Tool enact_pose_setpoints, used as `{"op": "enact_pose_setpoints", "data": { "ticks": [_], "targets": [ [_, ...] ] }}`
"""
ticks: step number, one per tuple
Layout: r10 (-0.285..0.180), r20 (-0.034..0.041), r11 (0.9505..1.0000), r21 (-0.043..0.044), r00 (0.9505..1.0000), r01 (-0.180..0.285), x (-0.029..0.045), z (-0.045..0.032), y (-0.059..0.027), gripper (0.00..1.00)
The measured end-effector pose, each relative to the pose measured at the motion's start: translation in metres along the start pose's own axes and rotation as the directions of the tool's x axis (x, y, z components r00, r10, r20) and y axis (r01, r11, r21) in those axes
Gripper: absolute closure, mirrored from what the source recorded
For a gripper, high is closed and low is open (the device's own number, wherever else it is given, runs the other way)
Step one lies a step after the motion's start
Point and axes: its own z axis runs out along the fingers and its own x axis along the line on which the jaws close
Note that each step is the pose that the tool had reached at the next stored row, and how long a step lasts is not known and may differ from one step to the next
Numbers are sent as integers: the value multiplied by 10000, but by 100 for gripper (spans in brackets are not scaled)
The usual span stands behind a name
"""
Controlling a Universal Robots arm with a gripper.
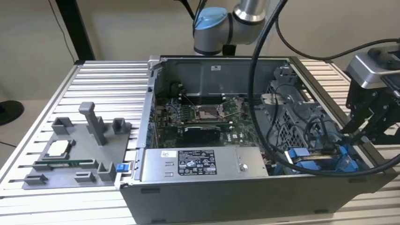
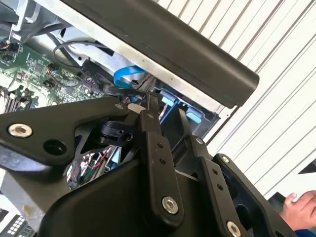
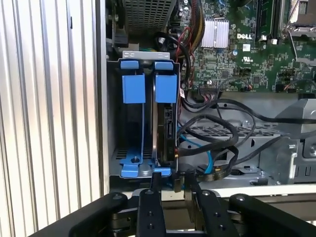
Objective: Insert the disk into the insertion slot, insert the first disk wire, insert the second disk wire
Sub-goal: 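Insert the first disk wire, then insert the second disk wire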
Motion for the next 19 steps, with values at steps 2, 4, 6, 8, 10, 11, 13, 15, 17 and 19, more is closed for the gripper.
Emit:
{"op": "enact_pose_setpoints", "data": {
  "ticks": [2,4,6,8,10,11,13,15,17,19],
  "targets": [
    [6,3,10000,-49,10000,-5,5,1,-19,0],
    [7,2,10000,-56,10000,-7,5,1,-19,0],
    [7,2,10000,-57,10000,-7,5,0,-19,0],
    [8,5,10000,-67,10000,-8,5,0,-20,0],
    [34,24,9995,-299,10000,-33,5,1,-21,0],
    [45,41,9993,-365,10000,-43,5,1,-22,0],
    [57,87,9990,-447,9999,-53,6,1,-33,0],
    [68,144,9987,-509,9999,-60,9,2,-65,0],
    [78,200,9984,-560,9998,-67,13,5,-106,0],
    [94,274,9978,-653,9996,-76,18,8,-139,0]
  ]
}}
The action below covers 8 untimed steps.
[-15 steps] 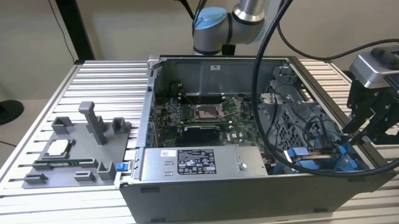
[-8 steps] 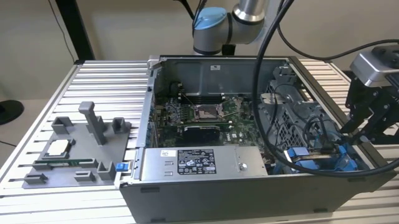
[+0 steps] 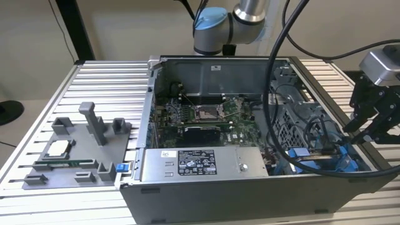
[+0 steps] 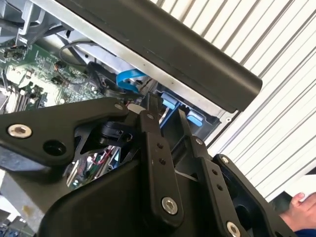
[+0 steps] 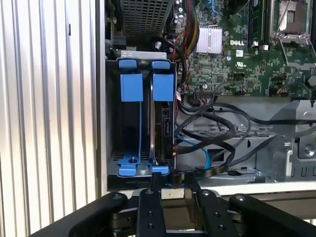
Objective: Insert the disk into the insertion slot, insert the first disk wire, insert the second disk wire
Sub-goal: 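Insert the second disk wire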
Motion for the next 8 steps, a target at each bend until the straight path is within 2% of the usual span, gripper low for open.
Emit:
{"op": "enact_pose_setpoints", "data": {
  "ticks": [4,8],
  "targets": [
    [35,103,9997,-242,9999,-33,11,13,-49,0],
    [54,163,9993,-367,9999,-48,19,42,-104,0]
  ]
}}
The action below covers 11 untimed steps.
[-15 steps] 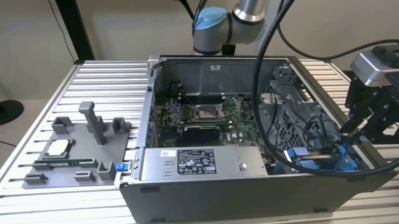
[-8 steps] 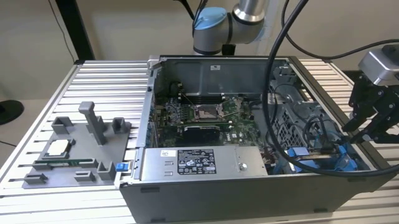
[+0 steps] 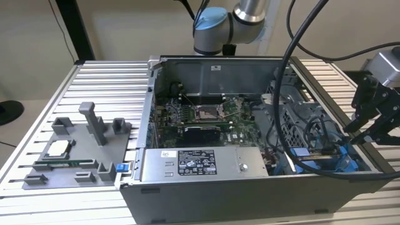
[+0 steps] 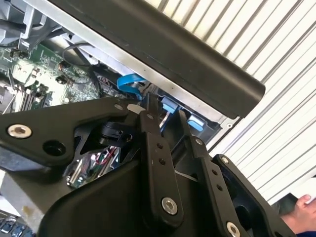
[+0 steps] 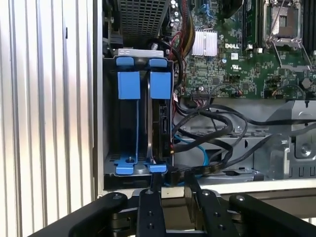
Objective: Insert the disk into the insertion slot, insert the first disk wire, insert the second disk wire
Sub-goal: 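Insert the second disk wire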
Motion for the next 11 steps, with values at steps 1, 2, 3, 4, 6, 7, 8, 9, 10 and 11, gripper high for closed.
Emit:
{"op": "enact_pose_setpoints", "data": {
  "ticks": [1,2,3,4,6,7,8,9,10,11],
  "targets": [
    [3,17,10000,-28,10000,-3,1,6,-10,0],
    [9,41,10000,-71,10000,-8,2,16,-19,0],
    [16,50,9999,-107,10000,-15,3,21,-22,0],
    [24,59,9999,-144,10000,-24,4,26,-25,0],
    [49,68,9997,-234,10000,-47,5,35,-28,0],
    [64,67,9996,-282,10000,-62,6,41,-30,0],
    [79,67,9995,-321,9999,-76,8,50,-31,0],
    [91,66,9994,-343,9999,-88,9,57,-31,0],
    [96,65,9994,-344,9999,-94,9,61,-31,0],
    [102,63,9994,-343,9999,-100,10,63,-31,0]
  ]
}}
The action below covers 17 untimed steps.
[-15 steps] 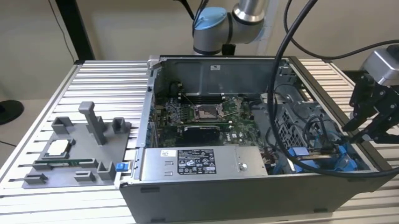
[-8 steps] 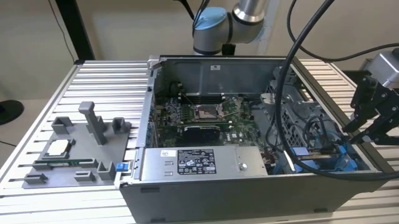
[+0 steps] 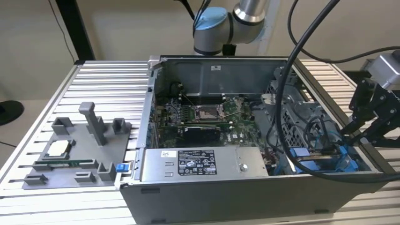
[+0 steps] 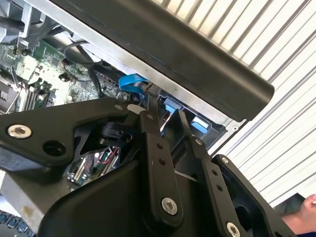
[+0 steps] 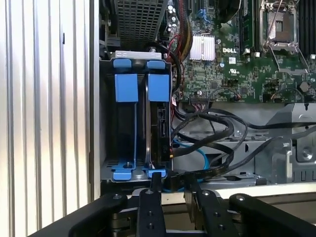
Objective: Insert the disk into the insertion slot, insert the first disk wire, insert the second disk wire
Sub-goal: 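Insert the second disk wire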
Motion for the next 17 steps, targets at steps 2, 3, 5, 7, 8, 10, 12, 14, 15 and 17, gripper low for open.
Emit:
{"op": "enact_pose_setpoints", "data": {
  "ticks": [2,3,5,7,8,10,12,14,15,17],
  "targets": [
    [16,3,10000,2,10000,-16,1,4,-1,0],
    [24,5,10000,4,10000,-24,1,6,-1,0],
    [42,6,10000,7,10000,-42,0,8,-2,0],
    [64,9,10000,11,10000,-64,0,9,-2,0],
    [73,9,10000,12,10000,-73,0,9,-2,0],
    [83,11,10000,14,10000,-83,0,9,-1,0],
    [86,11,10000,14,10000,-86,0,9,-2,0],
    [91,12,10000,15,10000,-91,0,9,-2,0],
    [93,12,10000,15,10000,-93,0,9,-2,0],
    [98,13,10000,16,10000,-98,0,10,-2,100]
  ]
}}
